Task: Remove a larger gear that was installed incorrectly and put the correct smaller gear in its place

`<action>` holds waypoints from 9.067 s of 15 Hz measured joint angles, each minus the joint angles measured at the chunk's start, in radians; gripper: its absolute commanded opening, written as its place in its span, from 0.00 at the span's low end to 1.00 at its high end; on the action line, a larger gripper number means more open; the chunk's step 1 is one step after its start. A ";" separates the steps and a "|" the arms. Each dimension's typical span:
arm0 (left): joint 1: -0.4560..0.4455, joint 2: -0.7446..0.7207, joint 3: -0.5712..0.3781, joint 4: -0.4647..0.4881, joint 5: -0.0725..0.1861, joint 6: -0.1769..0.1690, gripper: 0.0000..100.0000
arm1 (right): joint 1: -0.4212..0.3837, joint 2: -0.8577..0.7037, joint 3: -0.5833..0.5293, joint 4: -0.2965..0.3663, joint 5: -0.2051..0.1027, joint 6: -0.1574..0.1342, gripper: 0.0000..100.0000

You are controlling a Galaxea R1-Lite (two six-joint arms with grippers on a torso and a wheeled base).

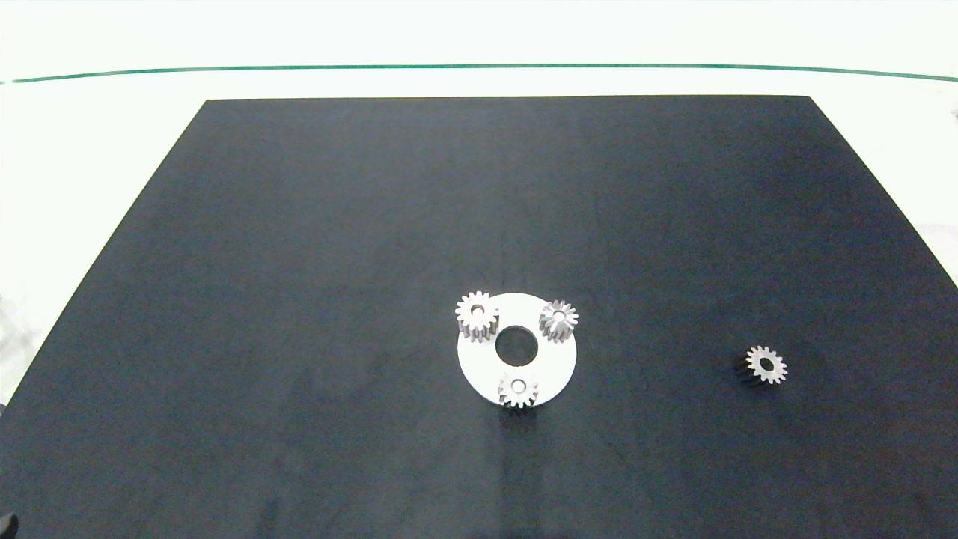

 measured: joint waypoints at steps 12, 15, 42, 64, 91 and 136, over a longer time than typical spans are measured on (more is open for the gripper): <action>-0.223 0.485 -0.201 -0.006 0.013 0.131 1.00 | -0.009 0.319 -0.187 0.001 0.023 0.005 1.00; -0.273 0.615 -0.280 -0.027 0.047 0.130 1.00 | -0.009 0.333 -0.189 0.001 0.023 0.005 1.00; -0.521 1.284 -0.595 -0.280 0.229 0.014 1.00 | -0.030 0.371 -0.177 0.000 0.037 0.006 1.00; -0.521 1.385 -0.670 -0.277 0.252 0.009 0.69 | -0.036 0.370 -0.175 0.000 0.046 0.019 1.00; -0.532 1.400 -0.672 -0.273 0.251 0.009 0.22 | -0.036 0.368 -0.166 0.000 0.047 0.019 1.00; -0.299 1.226 -0.763 0.073 0.254 0.016 0.22 | -0.058 0.357 -0.148 -0.002 0.072 0.019 1.00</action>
